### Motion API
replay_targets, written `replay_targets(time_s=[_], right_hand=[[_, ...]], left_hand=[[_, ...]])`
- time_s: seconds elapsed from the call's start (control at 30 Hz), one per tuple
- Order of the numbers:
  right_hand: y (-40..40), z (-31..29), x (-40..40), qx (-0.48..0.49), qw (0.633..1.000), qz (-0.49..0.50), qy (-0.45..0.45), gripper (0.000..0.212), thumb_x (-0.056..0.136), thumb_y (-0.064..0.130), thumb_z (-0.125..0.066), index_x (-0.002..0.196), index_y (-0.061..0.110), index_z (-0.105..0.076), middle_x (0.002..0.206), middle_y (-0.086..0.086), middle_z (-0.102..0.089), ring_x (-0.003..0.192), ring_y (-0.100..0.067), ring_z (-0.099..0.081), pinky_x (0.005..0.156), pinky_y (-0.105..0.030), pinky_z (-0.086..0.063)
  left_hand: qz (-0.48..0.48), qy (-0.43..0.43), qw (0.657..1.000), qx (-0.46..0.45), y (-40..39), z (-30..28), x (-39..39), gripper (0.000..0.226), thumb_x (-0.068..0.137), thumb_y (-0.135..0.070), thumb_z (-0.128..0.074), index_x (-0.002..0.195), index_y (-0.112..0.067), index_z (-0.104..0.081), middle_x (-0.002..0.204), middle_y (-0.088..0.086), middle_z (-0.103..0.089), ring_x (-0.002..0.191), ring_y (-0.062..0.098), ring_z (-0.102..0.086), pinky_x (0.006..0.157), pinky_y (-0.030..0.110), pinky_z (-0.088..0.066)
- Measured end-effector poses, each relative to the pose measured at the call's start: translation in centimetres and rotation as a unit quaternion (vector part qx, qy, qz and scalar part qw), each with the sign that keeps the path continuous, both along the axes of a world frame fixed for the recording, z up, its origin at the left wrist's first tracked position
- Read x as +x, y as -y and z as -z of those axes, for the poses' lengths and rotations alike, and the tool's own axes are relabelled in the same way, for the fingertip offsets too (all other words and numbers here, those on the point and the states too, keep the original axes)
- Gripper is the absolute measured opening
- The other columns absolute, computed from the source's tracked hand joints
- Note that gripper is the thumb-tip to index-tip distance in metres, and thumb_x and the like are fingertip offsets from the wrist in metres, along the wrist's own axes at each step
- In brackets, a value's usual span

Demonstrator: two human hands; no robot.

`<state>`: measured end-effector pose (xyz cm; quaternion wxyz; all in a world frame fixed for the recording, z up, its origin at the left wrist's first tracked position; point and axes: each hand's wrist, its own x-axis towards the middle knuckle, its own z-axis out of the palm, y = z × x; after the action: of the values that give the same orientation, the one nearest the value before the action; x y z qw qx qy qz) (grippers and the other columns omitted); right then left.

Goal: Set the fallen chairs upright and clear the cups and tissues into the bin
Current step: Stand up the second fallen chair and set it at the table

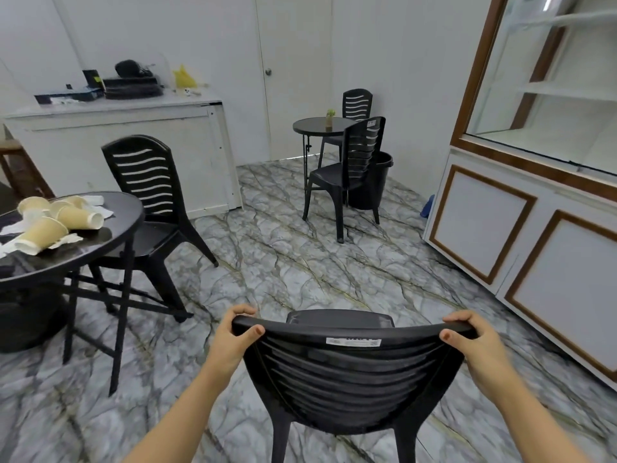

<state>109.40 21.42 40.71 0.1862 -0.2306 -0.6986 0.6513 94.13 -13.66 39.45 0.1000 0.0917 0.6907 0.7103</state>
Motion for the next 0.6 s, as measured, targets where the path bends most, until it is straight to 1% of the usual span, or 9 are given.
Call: replay_targets(time_s=[0.13,0.2,0.3,0.37,0.4,0.47,0.5,0.53,0.6], right_hand=[[0.9,-0.7,-0.8,-0.012,1.0,-0.011,0.001,0.075,0.006,0.068,-0.082,0.069,0.03,-0.065,0.087,-0.006,-0.057,0.077,-0.029,-0.055,0.051,-0.022,-0.051],[1.6,-0.9,-1.2,0.005,1.0,-0.015,-0.001,0.079,0.008,0.07,-0.081,0.074,0.029,-0.066,0.087,-0.006,-0.057,0.08,-0.03,-0.056,0.056,-0.028,-0.052],[3.6,-1.7,-2.4,0.02,0.999,-0.019,-0.029,0.075,0.013,0.069,-0.082,0.073,0.028,-0.066,0.085,-0.005,-0.057,0.076,-0.026,-0.055,0.056,-0.028,-0.052],[5.9,-2.8,-3.8,0.026,0.998,-0.043,-0.048,0.055,0.033,0.054,-0.087,0.074,0.024,-0.065,0.084,-0.004,-0.058,0.075,-0.027,-0.056,0.06,-0.036,-0.051],[7.2,-3.4,-4.7,0.018,0.997,-0.054,-0.06,0.039,0.049,0.036,-0.087,0.076,0.021,-0.063,0.083,-0.004,-0.058,0.077,-0.028,-0.055,0.062,-0.038,-0.05],[9.6,-4.5,-6.7,0.014,0.995,-0.065,-0.078,0.021,0.066,0.011,-0.078,0.077,0.016,-0.061,0.08,-0.004,-0.057,0.079,-0.029,-0.053,0.063,-0.036,-0.045],[10.9,-4.9,-7.9,0.013,0.994,-0.076,-0.081,0.021,0.066,0.016,-0.08,0.076,0.017,-0.061,0.077,-0.002,-0.058,0.078,-0.027,-0.053,0.063,-0.035,-0.044],[12.4,-5.4,-9.0,0.013,0.992,-0.09,-0.084,0.029,0.057,0.031,-0.084,0.073,0.02,-0.062,0.074,0.002,-0.06,0.076,-0.025,-0.054,0.063,-0.034,-0.045],[15.8,-6.2,-11.4,0.017,0.991,-0.104,-0.085,0.054,0.03,0.056,-0.086,0.068,0.025,-0.064,0.072,0.006,-0.062,0.075,-0.022,-0.056,0.067,-0.037,-0.047]], left_hand=[[-0.006,0.006,0.999,0.034,1.2,0.3,-0.4,0.045,0.05,-0.021,-0.087,0.08,-0.01,-0.056,0.081,-0.002,-0.057,0.06,-0.001,-0.057,0.055,0.012,-0.047],[-0.016,0.003,0.999,0.041,2.1,0.4,-0.4,0.053,0.039,-0.029,-0.089,0.076,-0.01,-0.057,0.075,-0.006,-0.06,0.063,0.003,-0.058,0.054,0.013,-0.047],[-0.044,-0.012,0.997,0.068,4.1,0.3,-0.4,0.039,0.046,-0.024,-0.089,0.07,-0.013,-0.06,0.076,-0.002,-0.058,0.075,0.016,-0.054,0.057,0.012,-0.047],[-0.078,-0.014,0.993,0.09,6.3,-0.1,-0.8,0.034,0.038,-0.029,-0.087,0.061,-0.022,-0.064,0.073,-0.004,-0.06,0.074,0.016,-0.055,0.057,0.012,-0.048],[-0.095,-0.016,0.99,0.098,7.5,-0.7,-0.9,0.036,0.034,-0.034,-0.088,0.059,-0.023,-0.064,0.071,-0.005,-0.06,0.071,0.014,-0.056,0.057,0.013,-0.049],[-0.121,-0.025,0.985,0.122,10.1,-1.6,-1.1,0.045,0.027,-0.043,-0.089,0.058,-0.023,-0.064,0.067,-0.006,-0.061,0.061,0.006,-0.058,0.053,0.014,-0.049],[-0.138,-0.028,0.981,0.132,11.6,-2.0,-1.3,0.046,0.026,-0.044,-0.089,0.058,-0.023,-0.064,0.065,-0.007,-0.061,0.057,0.004,-0.058,0.052,0.014,-0.049],[-0.155,-0.032,0.978,0.138,13.1,-2.5,-1.3,0.048,0.026,-0.047,-0.089,0.059,-0.023,-0.063,0.064,-0.009,-0.061,0.056,0.003,-0.057,0.051,0.014,-0.048],[-0.192,-0.044,0.972,0.131,16.9,-3.2,-1.5,0.045,0.03,-0.049,-0.087,0.059,-0.023,-0.063,0.062,-0.014,-0.06,0.059,0.006,-0.055,0.051,0.013,-0.047]])
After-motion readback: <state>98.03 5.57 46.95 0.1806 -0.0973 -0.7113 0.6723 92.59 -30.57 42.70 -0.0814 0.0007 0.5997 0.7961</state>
